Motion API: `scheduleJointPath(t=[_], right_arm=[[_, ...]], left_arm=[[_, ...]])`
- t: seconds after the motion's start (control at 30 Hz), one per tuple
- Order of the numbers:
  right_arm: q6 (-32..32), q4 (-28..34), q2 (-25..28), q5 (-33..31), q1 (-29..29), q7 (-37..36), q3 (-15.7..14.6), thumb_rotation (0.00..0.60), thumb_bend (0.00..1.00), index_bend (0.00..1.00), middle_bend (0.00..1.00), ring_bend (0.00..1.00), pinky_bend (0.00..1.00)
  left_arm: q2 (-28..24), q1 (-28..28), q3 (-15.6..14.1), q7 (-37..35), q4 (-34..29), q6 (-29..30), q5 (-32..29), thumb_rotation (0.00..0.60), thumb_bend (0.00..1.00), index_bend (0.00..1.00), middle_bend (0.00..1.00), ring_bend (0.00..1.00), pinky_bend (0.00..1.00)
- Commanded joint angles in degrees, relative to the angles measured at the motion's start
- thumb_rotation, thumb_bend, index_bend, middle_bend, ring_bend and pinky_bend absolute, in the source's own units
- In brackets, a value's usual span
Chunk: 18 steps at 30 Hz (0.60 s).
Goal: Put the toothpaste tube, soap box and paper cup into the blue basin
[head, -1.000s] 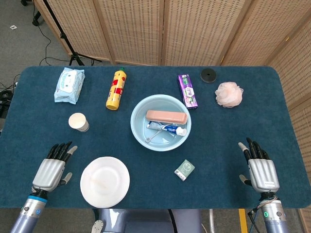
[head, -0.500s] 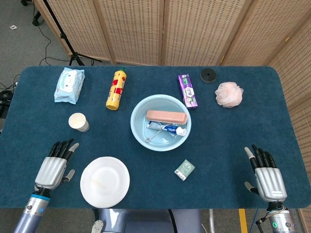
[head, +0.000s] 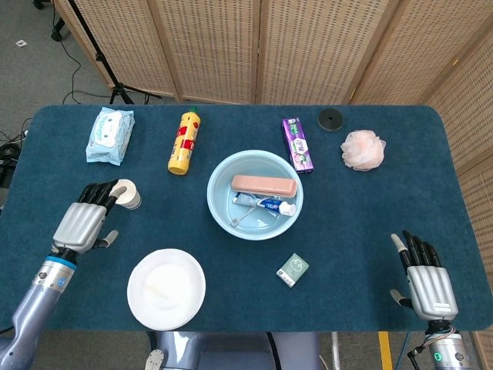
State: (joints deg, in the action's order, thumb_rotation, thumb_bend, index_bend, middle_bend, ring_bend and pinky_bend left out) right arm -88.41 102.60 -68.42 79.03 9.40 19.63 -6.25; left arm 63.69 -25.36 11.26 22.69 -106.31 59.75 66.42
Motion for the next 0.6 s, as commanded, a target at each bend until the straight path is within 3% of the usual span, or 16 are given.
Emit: scheduleJointPath(t=[0.03,0.3,0.4,0.6], right_arm=[[0.5,-0.1,0.1,-0.2,-0.3,-0.1,0.5,0.600,0.13,0.00,0.00,0.00,0.07],[1.5,-0.4,0.5,-0.5,-1.1,-0.7,1.9,0.600,0.13,0.00,0.00,0.00,0.08],[2.2,-0.6,0.4,-0.8,-1.3,-0.7,2.4,0.600,0.13,0.00,0.00,0.00,0.08],[2.9,-0.6,0.5,-0.7,-1.8,-0.7,3.1,0.600,0.13,0.00,0.00,0.00,0.08]], left_arm=[[-1.6,-4.4,1.8,2.9,0.8,-4.6,-5.4,0.600,0.29,0.02,0.00,0.00,0.04],[-2.0,-12.2,1.1,8.3,4.1,-12.6,-17.7,0.600,0.29,0.02,0.00,0.00,0.04],[-1.2,-17.3,-0.3,11.6,8.0,-17.3,-26.2,0.600,0.29,0.02,0.00,0.00,0.04],[-0.2,-22.5,-3.3,13.9,11.1,-18.2,-35.7,0.600,0.29,0.02,0.00,0.00,0.04]])
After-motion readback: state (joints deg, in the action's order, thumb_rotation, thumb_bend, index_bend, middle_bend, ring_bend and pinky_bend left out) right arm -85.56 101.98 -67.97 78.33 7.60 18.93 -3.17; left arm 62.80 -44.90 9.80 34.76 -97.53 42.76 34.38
